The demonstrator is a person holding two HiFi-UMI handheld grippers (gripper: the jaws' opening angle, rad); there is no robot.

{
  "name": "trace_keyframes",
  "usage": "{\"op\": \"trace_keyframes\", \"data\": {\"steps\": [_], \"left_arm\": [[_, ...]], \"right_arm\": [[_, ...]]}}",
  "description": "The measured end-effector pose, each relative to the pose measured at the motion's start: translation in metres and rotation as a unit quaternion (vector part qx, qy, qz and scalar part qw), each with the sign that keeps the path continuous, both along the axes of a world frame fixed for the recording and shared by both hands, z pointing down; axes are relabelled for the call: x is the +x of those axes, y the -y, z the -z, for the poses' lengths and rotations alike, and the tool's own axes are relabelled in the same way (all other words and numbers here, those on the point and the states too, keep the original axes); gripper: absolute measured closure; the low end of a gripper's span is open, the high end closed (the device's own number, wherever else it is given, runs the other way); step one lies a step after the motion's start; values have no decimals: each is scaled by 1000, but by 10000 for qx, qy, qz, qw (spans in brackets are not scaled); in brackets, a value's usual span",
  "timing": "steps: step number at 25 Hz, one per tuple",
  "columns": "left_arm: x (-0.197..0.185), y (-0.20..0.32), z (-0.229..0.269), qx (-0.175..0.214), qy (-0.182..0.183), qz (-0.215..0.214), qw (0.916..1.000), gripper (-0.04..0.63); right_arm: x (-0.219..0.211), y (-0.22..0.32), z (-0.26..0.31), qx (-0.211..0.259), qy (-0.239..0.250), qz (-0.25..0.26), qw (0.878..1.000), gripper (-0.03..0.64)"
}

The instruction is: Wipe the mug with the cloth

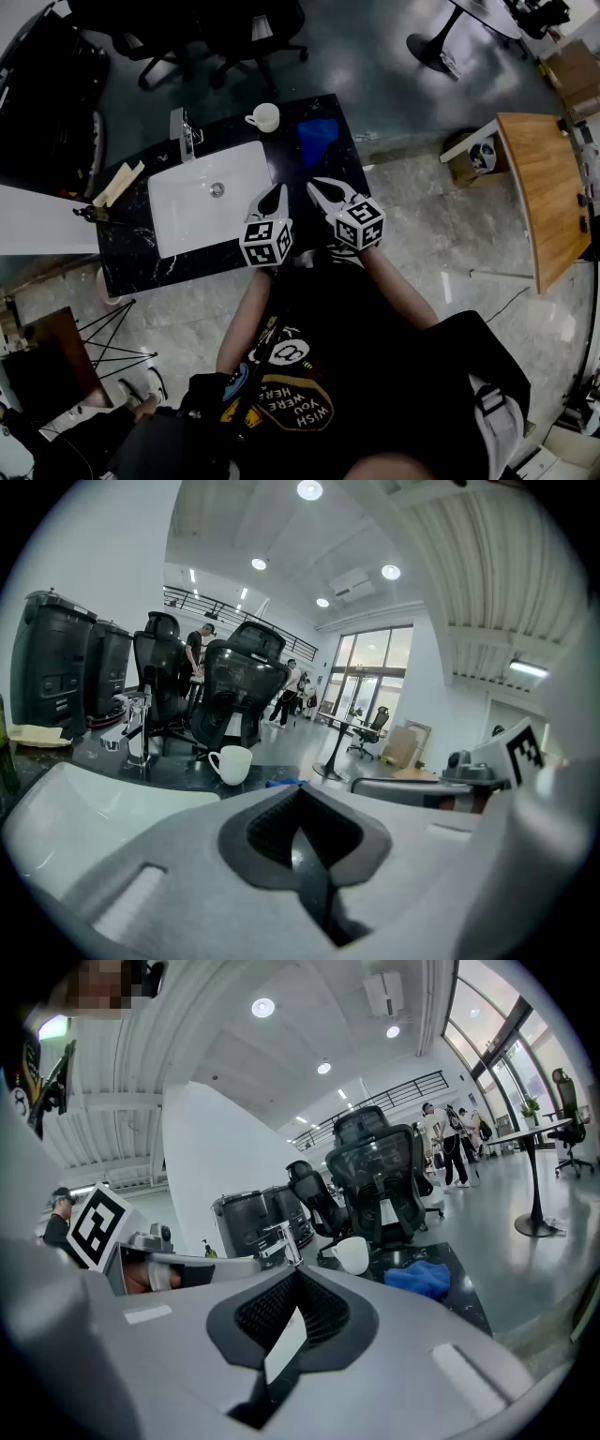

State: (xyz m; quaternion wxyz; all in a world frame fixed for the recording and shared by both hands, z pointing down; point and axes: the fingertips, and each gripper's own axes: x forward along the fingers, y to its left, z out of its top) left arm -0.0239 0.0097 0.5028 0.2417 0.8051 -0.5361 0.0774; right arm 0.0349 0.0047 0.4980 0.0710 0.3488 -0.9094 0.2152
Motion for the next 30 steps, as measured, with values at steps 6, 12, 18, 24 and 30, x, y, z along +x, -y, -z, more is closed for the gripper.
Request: {"op": "trace_keyframes", "data": {"steps": [6, 12, 18, 24, 30], "left_arm": [[-4, 2, 1, 22, -20, 9, 10000, 591], [-8, 1, 1, 50, -50, 22, 10000, 591], [-15, -5, -4, -52, -131, -18, 9999, 591], [-27, -20, -18, -238, -294, -158, 9992, 591], [-31, -32, -36, -408, -413, -257, 9980, 591]], "right_arm": [[-3, 1, 1, 5, 12, 3, 10000, 618], [-5, 2, 2, 33, 53, -24, 10000, 618], [-15, -5, 1, 27, 113, 70, 9999, 618], [-26, -14, -2, -61, 586, -99, 9982, 566], [-19, -23, -28, -327, 221, -353, 9986, 566]]}}
